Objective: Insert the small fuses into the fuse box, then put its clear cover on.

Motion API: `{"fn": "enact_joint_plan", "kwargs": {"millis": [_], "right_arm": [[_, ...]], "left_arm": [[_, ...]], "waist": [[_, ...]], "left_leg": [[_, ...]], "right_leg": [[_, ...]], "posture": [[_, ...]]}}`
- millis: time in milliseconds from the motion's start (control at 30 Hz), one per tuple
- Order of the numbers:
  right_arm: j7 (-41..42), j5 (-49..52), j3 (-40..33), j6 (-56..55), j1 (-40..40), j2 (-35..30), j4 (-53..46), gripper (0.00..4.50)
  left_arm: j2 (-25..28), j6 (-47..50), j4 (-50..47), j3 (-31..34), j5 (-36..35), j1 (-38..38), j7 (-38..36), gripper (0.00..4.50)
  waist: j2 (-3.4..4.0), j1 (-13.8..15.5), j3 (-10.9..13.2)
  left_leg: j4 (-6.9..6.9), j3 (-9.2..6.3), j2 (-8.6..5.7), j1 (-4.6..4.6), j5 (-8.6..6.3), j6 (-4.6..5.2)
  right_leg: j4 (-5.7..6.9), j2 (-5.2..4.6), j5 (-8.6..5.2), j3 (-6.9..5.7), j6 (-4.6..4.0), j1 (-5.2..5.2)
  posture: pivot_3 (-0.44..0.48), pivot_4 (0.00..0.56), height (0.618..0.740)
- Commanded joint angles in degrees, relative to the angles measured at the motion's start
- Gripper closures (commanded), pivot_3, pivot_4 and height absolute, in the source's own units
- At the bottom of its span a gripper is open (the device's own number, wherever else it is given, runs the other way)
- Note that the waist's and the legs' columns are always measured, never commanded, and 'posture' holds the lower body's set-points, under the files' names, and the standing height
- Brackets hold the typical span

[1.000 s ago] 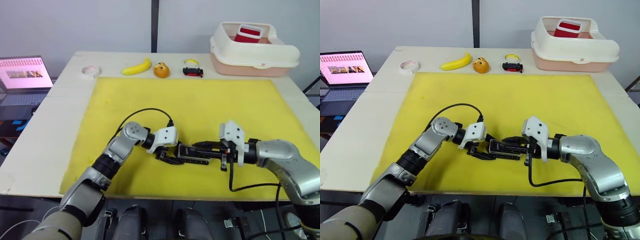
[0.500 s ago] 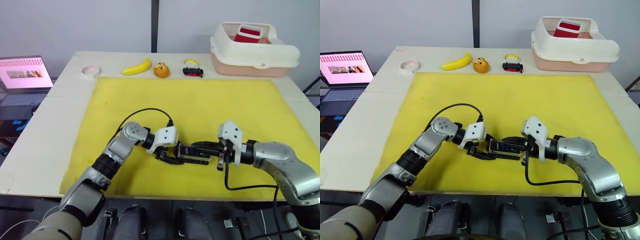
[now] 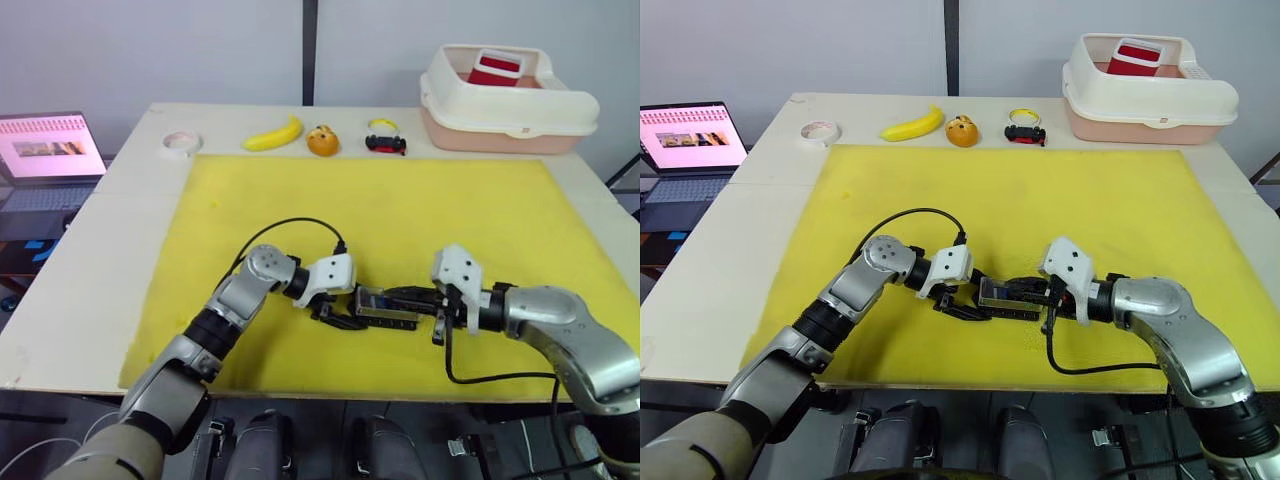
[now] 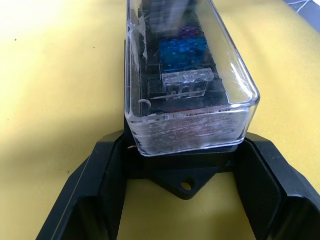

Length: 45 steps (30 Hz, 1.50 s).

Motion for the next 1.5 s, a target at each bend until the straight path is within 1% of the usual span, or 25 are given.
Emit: {"fn": "enact_joint_plan", "kwargs": {"millis": [33, 200, 267, 433, 567, 767, 933, 1033, 1100, 1167, 1233, 1300, 1400, 1500], "right_arm": [[0.1, 0.5, 1.7, 2.5, 2.2, -0.5, -1.6, 4.49], [-3.8, -3.8, 4.4, 6.0, 2.9, -1.9, 0.4, 4.49], [-4.9, -4.0, 4.8, 7.5, 2.7, -2.3, 0.9, 4.49], [-5.6, -0.1, 2.4, 9.3, 1.9, -1.1, -0.2, 4.49], [-6.7, 5.2, -2.1, 13.1, -2.2, 0.6, 0.3, 4.49], [-6.2, 6.0, -1.5, 12.8, -3.4, 0.9, -0.1, 4.49], [-6.3, 10.0, -4.4, 12.9, -4.0, 2.6, -1.7, 4.49], [-7.4, 10.5, -4.9, 13.5, -4.3, 3.3, -1.5, 4.49], [-8.3, 9.0, -3.7, 13.8, -3.6, 3.1, -0.4, 4.49], [-9.4, 5.6, -0.5, 15.6, -2.1, 1.1, 1.6, 4.49], [-8.5, 3.0, 2.5, 15.6, -0.1, -1.5, 2.8, 4.49], [-6.9, 2.3, 3.9, 14.3, 2.3, -3.4, 3.0, 4.49], [-7.3, 2.9, 3.1, 13.4, 3.6, -3.6, 3.3, 4.49], [-8.8, 4.1, 1.0, 14.2, 2.6, -2.4, 4.6, 4.49]], "left_arm": [[-0.2, -0.3, -0.3, 1.1, -0.2, -0.5, 1.0, 1.97], [-0.4, -0.2, -0.5, 0.9, -0.1, -0.4, 0.9, 1.97], [-0.5, -0.2, -0.5, 1.0, -0.1, -0.5, 0.9, 1.97], [-0.4, -0.4, -0.5, 0.9, -0.1, -0.5, 0.7, 1.97], [-0.1, -0.8, -0.8, 0.7, -0.1, -0.2, 0.4, 1.97], [-0.3, -0.9, -0.5, 0.7, 0.0, -0.5, 0.5, 1.97], [-0.2, -1.0, -0.3, 0.8, 0.1, -0.5, 0.6, 1.97], [-0.2, -1.0, -0.3, 0.8, 0.1, -0.5, 0.5, 1.97], [-0.2, -1.0, -0.4, 0.8, 0.1, -0.5, 0.5, 1.97], [-0.2, -1.0, -0.4, 0.8, 0.0, -0.5, 0.5, 1.97], [-0.3, -0.9, -0.3, 0.8, 0.0, -0.6, 0.5, 1.97], [-0.4, -0.8, -0.1, 0.9, 0.0, -0.8, 0.6, 1.97], [-0.4, -1.0, 0.3, 1.1, 0.1, -1.1, 0.7, 1.97], [-0.3, -1.2, 0.6, 1.2, 0.1, -1.0, 0.6, 1.97]], "waist": [[0.00, 0.0, 0.0], [0.00, 0.0, 0.0], [-0.01, 0.0, 0.0], [-0.03, 0.0, 0.0], [-0.03, -0.1, 0.0], [-0.02, 0.0, 0.0], [-0.02, 0.0, 0.0], [-0.01, 0.0, 0.0], [-0.02, 0.0, 0.0], [-0.01, 0.0, 0.0], [-0.01, 0.0, 0.0], [-0.03, 0.1, 0.0], [-0.10, 0.0, -0.1], [-0.10, 0.0, -0.1]], "left_leg": [[0.00, 0.00, 0.00, 0.01, 0.00, 0.00], [0.00, -0.01, 0.00, 0.03, 0.00, 0.00], [0.00, -0.02, 0.00, 0.04, 0.00, 0.00], [0.00, -0.03, 0.00, 0.06, 0.00, 0.00], [0.00, -0.03, 0.00, 0.05, 0.00, 0.00], [-0.05, -0.03, -0.01, 0.03, 0.00, 0.00], [-0.05, -0.02, -0.02, 0.03, 0.00, 0.00], [-0.05, -0.01, -0.03, 0.01, 0.00, 0.00], [-0.05, -0.02, -0.03, 0.00, 0.00, 0.00], [-0.05, -0.01, -0.03, 0.00, 0.00, 0.00], [-0.05, -0.02, -0.03, 0.01, 0.00, 0.00], [-0.05, -0.05, -0.03, 0.03, 0.00, 0.01], [-0.06, -0.10, -0.01, 0.07, -0.01, 0.02], [-0.06, -0.10, -0.01, 0.10, -0.01, 0.02]], "right_leg": [[0.00, 0.00, 0.00, 0.00, 0.00, 0.01], [-0.01, -0.01, -0.01, 0.00, -0.01, 0.02], [-0.01, -0.01, -0.01, 0.00, -0.02, 0.03], [-0.02, -0.02, -0.01, 0.00, -0.02, 0.06], [-0.02, -0.04, -0.01, 0.00, -0.02, 0.05], [-0.03, -0.16, -0.01, -0.01, -0.03, 0.02], [-0.03, -0.09, -0.01, -0.02, -0.02, 0.02], [-0.03, -0.09, -0.01, -0.02, -0.02, 0.01], [-0.03, -0.09, -0.01, -0.02, -0.02, 0.00], [-0.03, -0.10, -0.01, -0.02, -0.02, -0.01], [-0.03, -0.10, -0.01, -0.02, -0.02, 0.01], [-0.08, -0.10, -0.02, -0.06, -0.03, 0.06], [-0.22, -0.14, -0.02, -0.10, -0.03, 0.17], [-0.25, -0.16, -0.02, -0.10, -0.03, 0.21]], "posture": [[0.000, 0.150, 0.740], [0.000, 0.150, 0.740], [0.000, 0.150, 0.740], [0.000, 0.150, 0.740], [0.000, 0.150, 0.740], [0.000, 0.150, 0.740], [0.000, 0.150, 0.740], [0.000, 0.150, 0.740], [0.000, 0.150, 0.740], [0.000, 0.150, 0.740], [0.000, 0.150, 0.740], [0.000, 0.150, 0.740], [0.000, 0.150, 0.740], [0.000, 0.150, 0.740]]}}
